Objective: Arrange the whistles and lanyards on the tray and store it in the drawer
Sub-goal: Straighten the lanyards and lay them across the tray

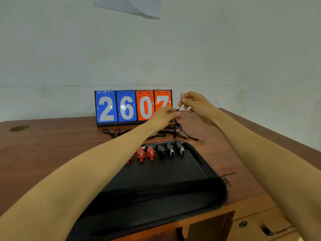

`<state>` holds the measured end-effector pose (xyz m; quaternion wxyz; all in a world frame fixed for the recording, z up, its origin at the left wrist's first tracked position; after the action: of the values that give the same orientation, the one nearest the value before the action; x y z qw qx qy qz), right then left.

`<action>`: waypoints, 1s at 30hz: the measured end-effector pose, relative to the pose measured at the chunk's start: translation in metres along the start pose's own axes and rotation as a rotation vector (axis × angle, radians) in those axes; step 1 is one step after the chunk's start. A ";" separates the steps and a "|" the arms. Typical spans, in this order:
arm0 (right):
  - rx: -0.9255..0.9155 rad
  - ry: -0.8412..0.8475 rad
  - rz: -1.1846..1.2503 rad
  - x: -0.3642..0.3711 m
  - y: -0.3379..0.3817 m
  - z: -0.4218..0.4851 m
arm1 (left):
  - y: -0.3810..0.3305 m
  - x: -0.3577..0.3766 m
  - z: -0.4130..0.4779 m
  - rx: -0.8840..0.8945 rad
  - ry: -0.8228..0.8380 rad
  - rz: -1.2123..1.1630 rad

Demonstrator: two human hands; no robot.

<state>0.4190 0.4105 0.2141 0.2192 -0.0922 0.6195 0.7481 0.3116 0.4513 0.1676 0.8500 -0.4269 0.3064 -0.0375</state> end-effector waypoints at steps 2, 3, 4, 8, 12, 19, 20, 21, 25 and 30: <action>0.006 -0.108 0.049 -0.017 -0.002 0.002 | 0.005 -0.011 0.004 0.008 0.008 0.234; 0.002 -0.164 0.048 -0.026 -0.003 0.001 | 0.007 -0.017 0.004 0.001 0.004 0.332; -0.004 -0.208 -0.003 -0.034 -0.004 0.001 | 0.009 -0.024 0.003 0.000 -0.016 0.390; -0.056 -0.199 -0.513 -0.039 -0.015 -0.006 | 0.012 -0.046 0.002 0.021 -0.119 0.426; -0.106 -0.094 -0.937 -0.020 -0.026 -0.009 | -0.002 -0.051 0.006 0.082 -0.192 0.495; -0.009 -0.461 -0.863 -0.066 -0.022 -0.010 | -0.008 -0.076 0.007 0.065 -0.122 0.749; 0.008 -0.501 -0.854 -0.072 -0.023 -0.013 | -0.007 -0.084 0.004 0.050 -0.136 0.785; 0.025 -0.528 -0.871 -0.078 -0.024 -0.015 | -0.006 -0.091 0.002 0.039 -0.150 0.824; 0.084 -0.583 -0.833 -0.089 -0.028 -0.027 | -0.006 -0.119 -0.012 0.006 -0.211 0.883; 0.107 -0.471 -0.688 -0.080 -0.026 -0.049 | -0.014 -0.149 -0.049 -0.025 -0.264 0.833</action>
<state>0.4949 0.3494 0.2137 0.5965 -0.1085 0.5235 0.5986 0.1669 0.4564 0.2291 0.8191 -0.2782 0.3417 0.3673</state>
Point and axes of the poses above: each hand's wrist, its own z-axis towards the middle knuckle, its own x-axis out of the palm, y = z × x, the point moved 8 cm from there along z, towards the middle knuckle, and after that the axes turned 11 degrees about x, right-handed, at the moved point
